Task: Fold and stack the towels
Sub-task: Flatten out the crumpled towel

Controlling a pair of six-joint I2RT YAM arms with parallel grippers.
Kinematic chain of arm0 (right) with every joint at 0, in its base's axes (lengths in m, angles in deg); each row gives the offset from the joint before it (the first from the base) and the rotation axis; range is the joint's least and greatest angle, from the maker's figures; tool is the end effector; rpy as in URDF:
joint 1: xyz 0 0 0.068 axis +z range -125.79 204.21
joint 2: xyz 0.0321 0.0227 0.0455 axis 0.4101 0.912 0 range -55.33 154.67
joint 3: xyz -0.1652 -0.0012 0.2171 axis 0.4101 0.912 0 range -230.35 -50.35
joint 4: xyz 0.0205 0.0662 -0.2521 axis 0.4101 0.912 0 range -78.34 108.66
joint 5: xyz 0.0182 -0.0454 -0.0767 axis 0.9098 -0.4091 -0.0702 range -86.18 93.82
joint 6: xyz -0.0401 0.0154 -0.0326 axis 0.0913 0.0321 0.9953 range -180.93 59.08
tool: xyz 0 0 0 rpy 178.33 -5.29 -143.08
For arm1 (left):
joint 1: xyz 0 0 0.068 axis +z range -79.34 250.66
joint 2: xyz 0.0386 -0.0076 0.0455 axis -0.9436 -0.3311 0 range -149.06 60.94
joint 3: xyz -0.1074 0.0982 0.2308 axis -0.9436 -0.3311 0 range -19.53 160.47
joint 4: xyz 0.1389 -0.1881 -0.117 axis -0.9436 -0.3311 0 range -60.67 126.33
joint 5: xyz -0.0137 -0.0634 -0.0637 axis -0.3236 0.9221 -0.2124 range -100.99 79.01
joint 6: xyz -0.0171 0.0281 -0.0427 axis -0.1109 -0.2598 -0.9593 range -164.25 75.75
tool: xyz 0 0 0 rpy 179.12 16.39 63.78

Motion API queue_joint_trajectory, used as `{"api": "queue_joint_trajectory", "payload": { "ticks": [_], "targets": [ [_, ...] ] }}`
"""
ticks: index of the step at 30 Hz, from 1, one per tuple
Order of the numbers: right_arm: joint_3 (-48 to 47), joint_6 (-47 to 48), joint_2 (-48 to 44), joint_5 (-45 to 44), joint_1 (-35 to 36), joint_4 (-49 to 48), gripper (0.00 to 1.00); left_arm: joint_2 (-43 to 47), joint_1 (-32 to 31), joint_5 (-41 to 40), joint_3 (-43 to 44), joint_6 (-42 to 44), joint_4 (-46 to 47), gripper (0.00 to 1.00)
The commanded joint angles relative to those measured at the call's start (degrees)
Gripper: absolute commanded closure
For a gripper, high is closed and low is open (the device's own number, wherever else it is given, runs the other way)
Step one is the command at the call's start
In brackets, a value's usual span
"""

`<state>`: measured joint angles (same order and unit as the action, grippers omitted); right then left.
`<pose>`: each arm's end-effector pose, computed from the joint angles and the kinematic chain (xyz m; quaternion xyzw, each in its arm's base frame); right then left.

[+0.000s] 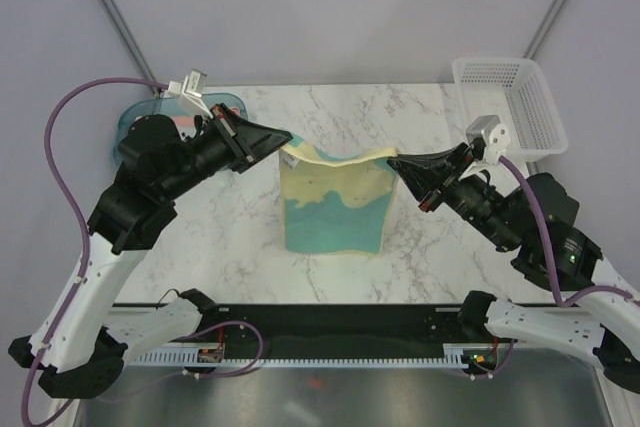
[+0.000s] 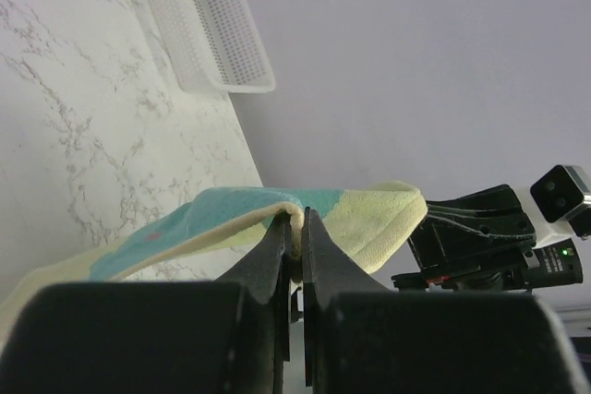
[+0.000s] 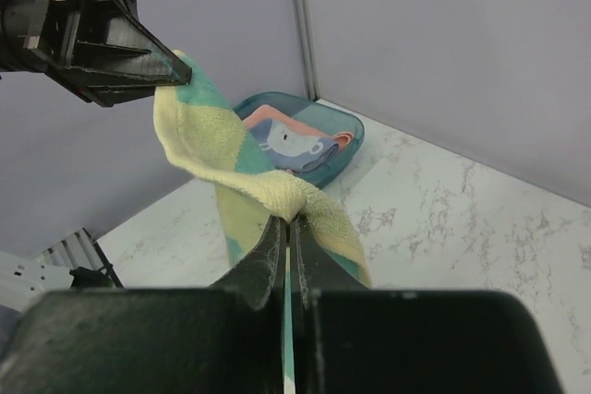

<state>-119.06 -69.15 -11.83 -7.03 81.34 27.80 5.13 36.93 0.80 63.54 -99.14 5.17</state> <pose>0.0775 0.1073 0.4710 -0.2019 0.6179 0.3572 0.6706 0.1376 -0.1008 0.4901 -0.0646 0.7274 -0.5280 0.4334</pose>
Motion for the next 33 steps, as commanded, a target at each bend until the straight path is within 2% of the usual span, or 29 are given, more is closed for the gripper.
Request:
{"api": "queue_joint_trajectory", "payload": {
  "ticks": [1, 7, 11, 15, 21, 26, 29, 33],
  "targets": [
    [-3.01, 3.56, 1.32, -3.81, -0.08, -0.24, 1.0, -1.58, -0.36, -2.03, 0.52, -2.67, 0.83, 0.98],
    [-7.05, 7.7, 6.76, -12.34, -0.08, 0.82, 1.0, -2.81, -0.37, -9.67, 1.13, -1.89, 0.83, 0.98],
    [-7.67, 9.11, 8.0, -10.16, -0.08, 1.08, 1.0, -3.51, -0.37, -10.83, 2.89, 0.04, 1.36, 0.98],
    [-4.6, 6.58, 5.02, -6.12, -0.08, 1.79, 1.0, -3.78, -0.37, -7.76, 2.28, -0.12, 1.45, 0.98],
    [1.29, 1.73, -1.66, -0.76, -0.08, 3.19, 1.0, -0.71, -1.16, -6.52, -4.74, -1.79, 2.15, 0.98],
    [3.67, -2.22, -4.65, 2.76, -0.08, 3.63, 1.0, 2.28, -2.21, -5.29, -7.3, -3.73, 3.64, 0.98],
    [2.7, -2.76, -3.87, 2.33, -0.08, 2.93, 1.0, 2.72, -2.74, -5.29, -6.87, -3.82, 3.47, 0.98],
    [-0.89, 0.56, 1.04, -2.67, -0.08, 1.96, 1.0, -0.08, -2.74, -9.57, -4.16, -1.45, 3.21, 0.98]
  ]
}}
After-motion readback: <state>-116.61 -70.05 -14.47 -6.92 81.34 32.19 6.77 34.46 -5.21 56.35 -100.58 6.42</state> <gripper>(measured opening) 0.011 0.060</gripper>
